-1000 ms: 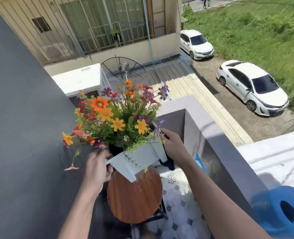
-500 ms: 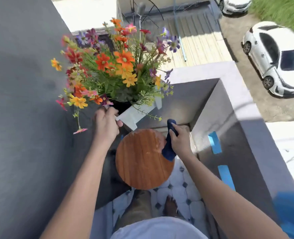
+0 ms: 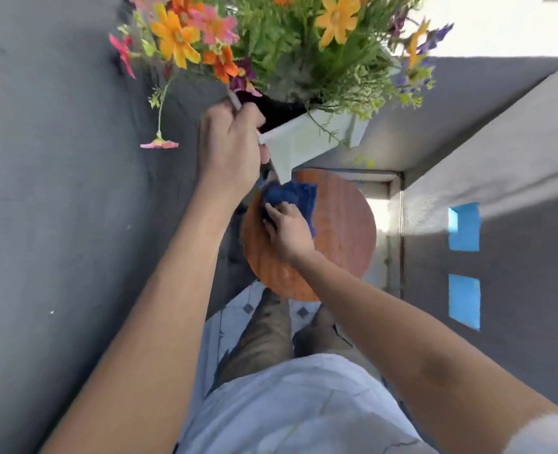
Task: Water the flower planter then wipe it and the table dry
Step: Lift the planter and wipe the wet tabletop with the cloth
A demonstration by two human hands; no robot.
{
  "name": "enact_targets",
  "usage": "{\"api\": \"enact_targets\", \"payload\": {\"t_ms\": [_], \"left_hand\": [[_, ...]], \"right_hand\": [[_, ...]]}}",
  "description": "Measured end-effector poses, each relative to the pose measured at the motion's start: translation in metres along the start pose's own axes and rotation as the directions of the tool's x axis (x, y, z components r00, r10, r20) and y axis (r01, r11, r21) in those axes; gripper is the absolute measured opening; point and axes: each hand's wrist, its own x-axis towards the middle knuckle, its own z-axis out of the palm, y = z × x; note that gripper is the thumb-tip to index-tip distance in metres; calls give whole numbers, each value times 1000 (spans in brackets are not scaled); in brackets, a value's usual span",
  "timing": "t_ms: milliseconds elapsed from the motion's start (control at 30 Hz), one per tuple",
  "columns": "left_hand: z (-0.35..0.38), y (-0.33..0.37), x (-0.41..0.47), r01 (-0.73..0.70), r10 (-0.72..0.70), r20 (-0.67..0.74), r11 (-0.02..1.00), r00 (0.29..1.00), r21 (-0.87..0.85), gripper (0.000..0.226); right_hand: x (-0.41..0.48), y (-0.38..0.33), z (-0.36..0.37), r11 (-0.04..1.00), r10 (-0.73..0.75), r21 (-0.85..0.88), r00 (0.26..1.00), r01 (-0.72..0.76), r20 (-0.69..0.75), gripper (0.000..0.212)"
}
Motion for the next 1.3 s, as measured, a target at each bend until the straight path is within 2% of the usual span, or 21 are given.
{"api": "enact_targets", "payload": {"t_ms": [133,233,300,367,433,533,633,733,833,933,1033,1100,1167,1233,1300], "left_hand": [[-5,6,-2,6,-6,10,1000,1000,-8,14],[-10,12,0,11,-11,5,1000,1000,-29,17],[-11,15,0,13,-13,0,999,1000,-46,14],[-12,15,0,15,-15,-4,998,1000,-54,15],[-12,15,-1,12,-12,-2,999,1000,-52,14],[-10,15,-1,9,-9,-2,999,1000,-44,15],[-7,13,-2,19,-19,-3,999,1000,-40,18],[-5,10,-3,25,-24,7,998,1000,-50,19],[-2,7,-5,31,-30,12,997,999,-65,18],[-1,3,-7,37,-36,17,997,999,-72,19],[-1,-2,-9,45,-45,12,996,999,-74,21],[-1,-5,-10,42,-42,10,997,999,-67,21],[-1,-7,-11,42,-41,15,997,999,-61,21],[-1,-10,-13,49,-47,18,997,999,-66,20],[-1,-12,-15,57,-56,16,996,998,-75,20]], "right_hand": [[-39,-24,33,961,-263,-31,944,275,201,44],[-43,-10,27,920,-364,-60,903,386,230,42],[-32,8,6,909,-381,-97,902,406,205,38],[-12,32,-20,935,-317,-131,942,329,107,37],[9,60,-47,979,-148,-145,988,141,-36,38],[29,86,-67,986,119,-89,970,-140,-213,40],[26,71,-52,981,164,-66,957,-184,-238,42],[0,42,-21,993,85,-66,979,-99,-187,43],[-42,10,13,993,-94,-77,995,91,-40,39],[-82,-4,41,958,-275,-48,956,281,105,37],[-96,17,38,939,-334,-32,928,344,165,38],[-90,38,19,947,-305,-58,939,317,156,36],[-78,64,-11,968,-225,-95,971,232,85,35],[-61,94,-43,989,-80,-124,996,74,-41,36],[-48,116,-66,987,108,-97,977,-127,-182,38]]}}
